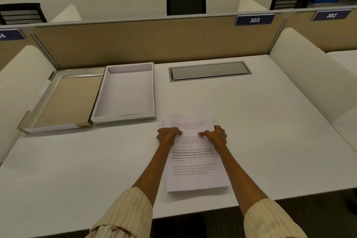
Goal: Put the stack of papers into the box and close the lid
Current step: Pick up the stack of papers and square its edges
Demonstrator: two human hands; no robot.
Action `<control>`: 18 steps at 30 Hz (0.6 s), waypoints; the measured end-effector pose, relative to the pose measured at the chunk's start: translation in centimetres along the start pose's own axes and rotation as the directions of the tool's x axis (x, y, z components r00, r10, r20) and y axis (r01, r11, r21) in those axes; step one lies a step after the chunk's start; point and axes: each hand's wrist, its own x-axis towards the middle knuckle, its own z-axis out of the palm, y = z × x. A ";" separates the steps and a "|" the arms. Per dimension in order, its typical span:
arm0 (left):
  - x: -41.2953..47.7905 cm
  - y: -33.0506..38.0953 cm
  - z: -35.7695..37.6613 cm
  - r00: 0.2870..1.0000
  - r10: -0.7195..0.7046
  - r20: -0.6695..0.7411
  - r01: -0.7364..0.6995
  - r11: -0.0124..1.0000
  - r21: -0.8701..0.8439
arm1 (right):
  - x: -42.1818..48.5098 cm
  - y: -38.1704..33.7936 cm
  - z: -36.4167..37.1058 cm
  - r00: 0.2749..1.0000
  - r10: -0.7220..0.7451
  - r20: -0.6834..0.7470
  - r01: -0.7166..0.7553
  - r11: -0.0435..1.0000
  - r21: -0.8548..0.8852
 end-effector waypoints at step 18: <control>-9.0 1.4 -4.8 0.863 0.448 0.233 -0.310 0.834 -0.456 | -5.3 -2.9 -5.5 0.892 -0.387 0.232 0.183 0.781 0.597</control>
